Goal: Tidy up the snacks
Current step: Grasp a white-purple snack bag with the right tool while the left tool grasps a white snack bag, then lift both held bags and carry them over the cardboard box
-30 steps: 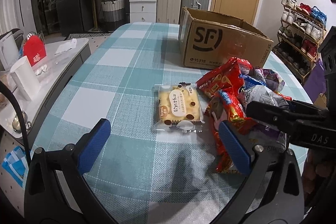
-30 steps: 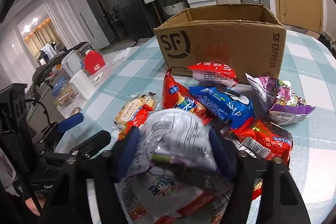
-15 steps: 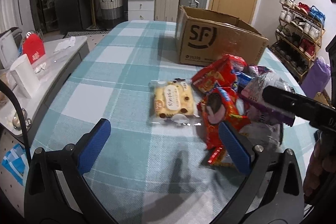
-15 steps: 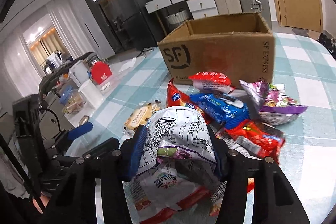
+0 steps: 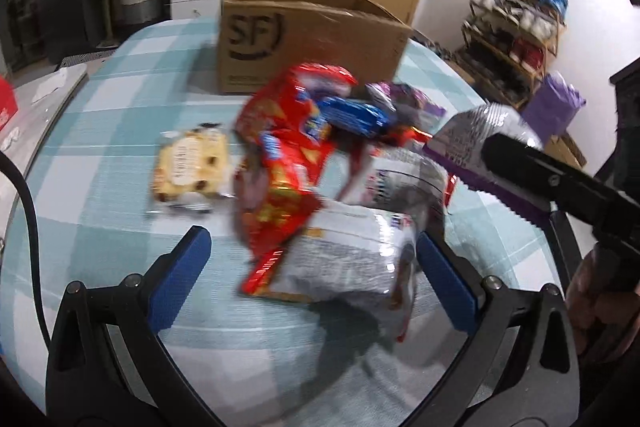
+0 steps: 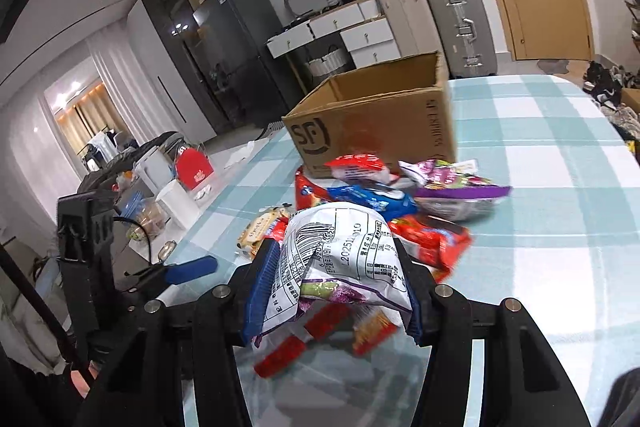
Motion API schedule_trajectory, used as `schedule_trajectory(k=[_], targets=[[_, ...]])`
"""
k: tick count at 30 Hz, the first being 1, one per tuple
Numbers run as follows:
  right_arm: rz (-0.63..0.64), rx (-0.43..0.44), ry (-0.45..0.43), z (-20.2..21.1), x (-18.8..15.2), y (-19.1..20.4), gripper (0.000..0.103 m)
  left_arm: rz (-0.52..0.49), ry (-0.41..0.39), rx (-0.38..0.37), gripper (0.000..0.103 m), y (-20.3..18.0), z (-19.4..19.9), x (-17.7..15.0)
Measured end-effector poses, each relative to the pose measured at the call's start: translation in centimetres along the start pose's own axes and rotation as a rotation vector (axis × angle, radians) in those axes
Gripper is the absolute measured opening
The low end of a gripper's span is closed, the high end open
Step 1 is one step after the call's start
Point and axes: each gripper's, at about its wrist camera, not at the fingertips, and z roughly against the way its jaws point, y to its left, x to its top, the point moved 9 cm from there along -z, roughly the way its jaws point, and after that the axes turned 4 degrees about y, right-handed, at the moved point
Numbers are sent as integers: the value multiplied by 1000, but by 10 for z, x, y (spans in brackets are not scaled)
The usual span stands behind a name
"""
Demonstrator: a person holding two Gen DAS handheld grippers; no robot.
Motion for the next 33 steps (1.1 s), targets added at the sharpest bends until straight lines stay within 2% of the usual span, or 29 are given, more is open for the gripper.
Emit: schedule_trajectory(k=[2, 8, 10, 12, 14, 17, 25, 33], targets=[[6, -7, -10, 7, -2, -3, 55, -18, 44, 17, 102, -8, -12, -3], [-3, 1, -32, 20, -8, -11, 55, 18, 88, -45, 96, -13, -25, -10], [-3, 2, -37, 21, -10, -13, 55, 13, 85, -61, 88, -14, -23, -10], [-7, 5, -38, 22, -12, -14, 55, 14, 88, -82, 84, -14, -20, -12], [-15, 8, -35, 20, -13, -15, 55, 20, 84, -113, 75, -14, -14, -14], [-28, 17, -29, 20, -14, -16, 55, 37, 88, -148, 68, -11, -10, -18], [-21, 19, -25, 22, -16, -7, 55, 44, 75, -206, 63, -13, 10, -27], [6, 4, -29, 26, -14, 7, 55, 24, 15, -247, 63, -19, 46, -28]])
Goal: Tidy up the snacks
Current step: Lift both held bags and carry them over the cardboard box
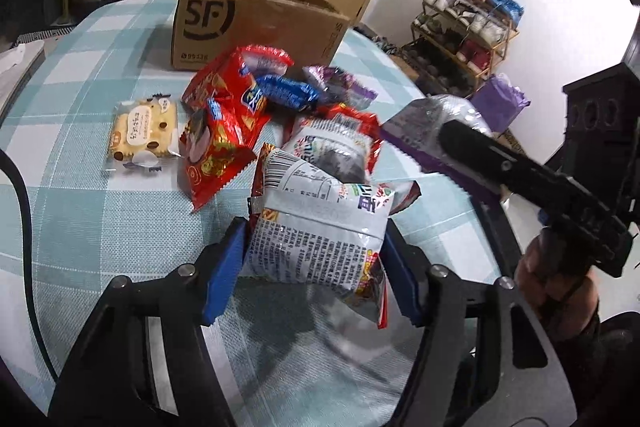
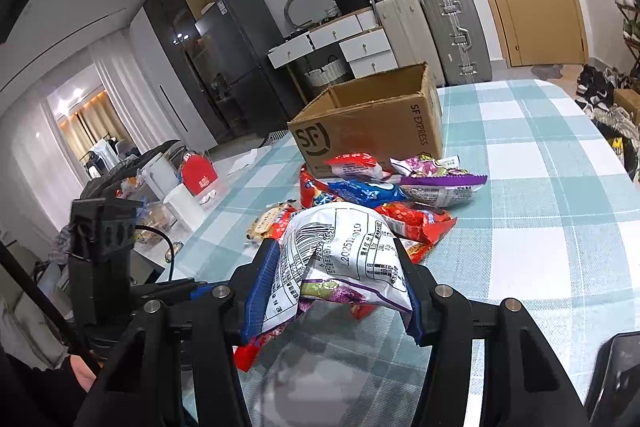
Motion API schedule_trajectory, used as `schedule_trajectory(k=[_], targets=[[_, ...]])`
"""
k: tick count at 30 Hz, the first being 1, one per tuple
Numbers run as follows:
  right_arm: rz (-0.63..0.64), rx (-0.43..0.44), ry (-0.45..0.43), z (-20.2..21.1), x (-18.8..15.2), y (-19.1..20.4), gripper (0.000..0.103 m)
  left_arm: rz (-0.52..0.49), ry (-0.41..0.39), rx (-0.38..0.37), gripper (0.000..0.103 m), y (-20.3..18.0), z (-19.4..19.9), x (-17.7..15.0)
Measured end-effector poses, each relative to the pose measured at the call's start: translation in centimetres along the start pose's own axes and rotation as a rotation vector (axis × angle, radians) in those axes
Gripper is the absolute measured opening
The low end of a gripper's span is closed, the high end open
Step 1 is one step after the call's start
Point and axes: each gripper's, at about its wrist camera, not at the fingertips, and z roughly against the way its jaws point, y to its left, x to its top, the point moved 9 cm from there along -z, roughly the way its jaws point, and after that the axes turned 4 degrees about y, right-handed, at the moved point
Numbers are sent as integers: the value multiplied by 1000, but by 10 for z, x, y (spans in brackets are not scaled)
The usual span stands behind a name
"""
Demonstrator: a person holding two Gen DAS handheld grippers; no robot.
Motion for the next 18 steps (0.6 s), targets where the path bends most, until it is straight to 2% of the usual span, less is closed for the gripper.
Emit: schedule_trajectory(k=[8, 18], targets=[[1, 10, -14, 5, 11, 12, 55, -21, -104, 11, 63, -6, 47, 20], [53, 28, -49, 16, 40, 34, 55, -61, -237, 42, 63, -8, 106, 65]])
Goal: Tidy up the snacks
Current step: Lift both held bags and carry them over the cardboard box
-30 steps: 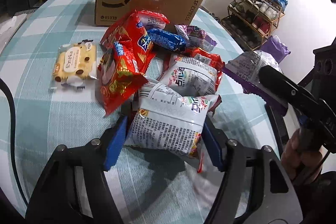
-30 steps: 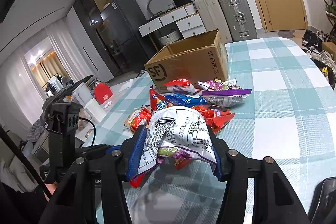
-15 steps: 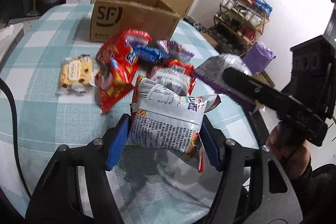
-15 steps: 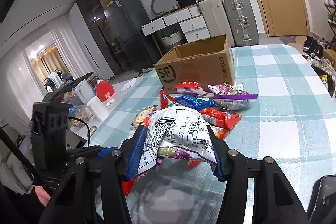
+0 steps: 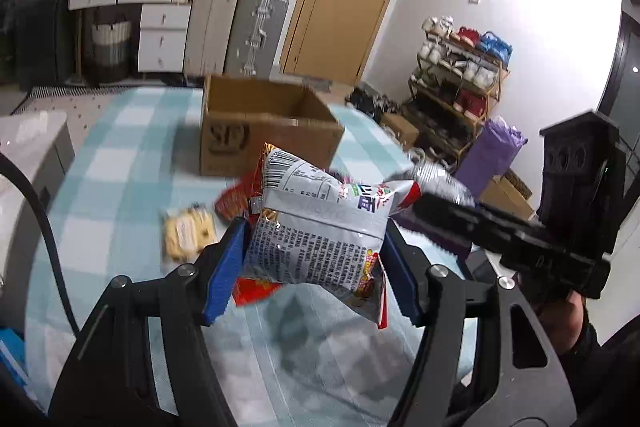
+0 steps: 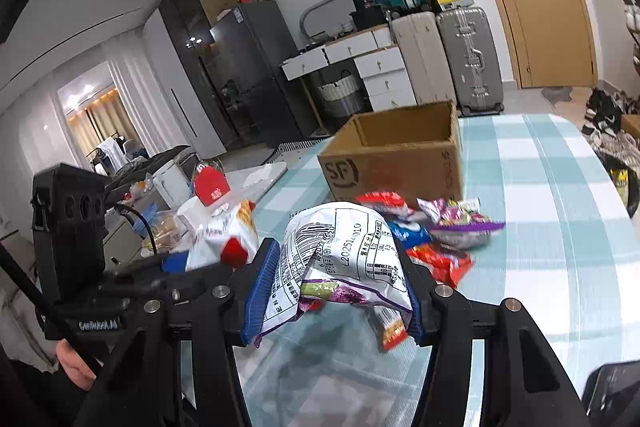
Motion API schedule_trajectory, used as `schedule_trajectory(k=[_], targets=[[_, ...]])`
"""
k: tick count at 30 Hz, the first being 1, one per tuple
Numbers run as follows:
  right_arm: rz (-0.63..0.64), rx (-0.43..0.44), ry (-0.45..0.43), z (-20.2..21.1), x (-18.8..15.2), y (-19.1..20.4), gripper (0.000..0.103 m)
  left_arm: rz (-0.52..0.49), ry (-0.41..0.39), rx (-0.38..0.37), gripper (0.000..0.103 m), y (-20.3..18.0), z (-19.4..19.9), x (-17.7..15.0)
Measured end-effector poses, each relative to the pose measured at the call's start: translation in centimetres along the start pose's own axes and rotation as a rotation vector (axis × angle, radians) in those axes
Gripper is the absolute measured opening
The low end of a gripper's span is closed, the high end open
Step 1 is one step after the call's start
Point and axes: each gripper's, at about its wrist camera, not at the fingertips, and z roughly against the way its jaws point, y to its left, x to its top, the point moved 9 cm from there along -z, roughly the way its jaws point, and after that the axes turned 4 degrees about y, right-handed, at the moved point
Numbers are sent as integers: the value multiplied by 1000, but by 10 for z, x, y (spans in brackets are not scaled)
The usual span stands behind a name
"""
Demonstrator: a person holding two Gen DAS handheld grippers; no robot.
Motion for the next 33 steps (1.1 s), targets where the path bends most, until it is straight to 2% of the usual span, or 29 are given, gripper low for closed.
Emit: schedule_trajectory(k=[8, 16, 24, 28, 33], targets=[[22, 33, -19, -3, 31, 13, 56, -9, -56, 6, 63, 14, 21, 55], [52, 57, -69, -2, 86, 22, 56, -27, -76, 7, 63, 26, 21, 117], [47, 75, -89, -5, 138, 17, 56, 3, -48, -20, 63, 39, -5, 185], [46, 74, -97, -14, 166, 6, 56, -28, -59, 14, 63, 36, -31, 223], [23, 71, -98, -33, 194, -10, 56, -11, -51, 32, 63, 42, -68, 259]])
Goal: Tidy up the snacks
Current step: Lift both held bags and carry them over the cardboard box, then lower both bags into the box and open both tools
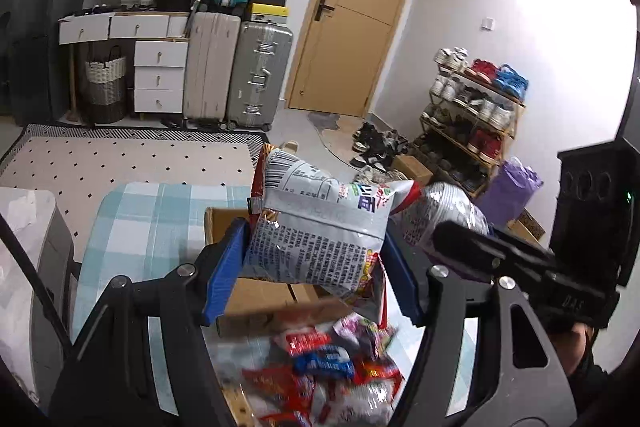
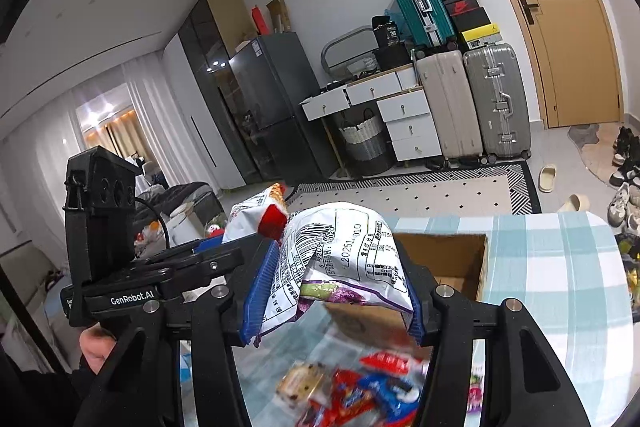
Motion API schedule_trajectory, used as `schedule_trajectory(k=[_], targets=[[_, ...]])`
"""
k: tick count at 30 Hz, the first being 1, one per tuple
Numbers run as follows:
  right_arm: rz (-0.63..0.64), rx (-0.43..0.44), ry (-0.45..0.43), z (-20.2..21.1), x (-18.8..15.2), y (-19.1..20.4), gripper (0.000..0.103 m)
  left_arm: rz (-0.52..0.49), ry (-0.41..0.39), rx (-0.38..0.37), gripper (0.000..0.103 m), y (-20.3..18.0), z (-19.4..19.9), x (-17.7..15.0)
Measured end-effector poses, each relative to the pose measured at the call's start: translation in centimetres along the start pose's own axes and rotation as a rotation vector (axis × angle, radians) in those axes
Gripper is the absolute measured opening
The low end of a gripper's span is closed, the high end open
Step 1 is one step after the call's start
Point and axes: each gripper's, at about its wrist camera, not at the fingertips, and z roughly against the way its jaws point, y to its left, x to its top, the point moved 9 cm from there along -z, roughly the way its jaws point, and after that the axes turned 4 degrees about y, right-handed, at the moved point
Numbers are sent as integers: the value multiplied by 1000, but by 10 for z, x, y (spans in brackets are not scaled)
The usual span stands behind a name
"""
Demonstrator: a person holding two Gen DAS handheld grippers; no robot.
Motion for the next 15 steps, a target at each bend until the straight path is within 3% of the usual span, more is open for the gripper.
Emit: schedule_trajectory(k=[7, 10, 15], targets=[[19, -57, 44, -48, 6, -28, 56, 50, 84, 5, 63, 15, -78, 14], [5, -68, 71, -67, 0, -43, 56, 73, 128, 10, 63, 23, -110, -16], [-32, -99, 105, -90, -12, -73, 56, 116, 188, 25, 63, 41, -158, -38]])
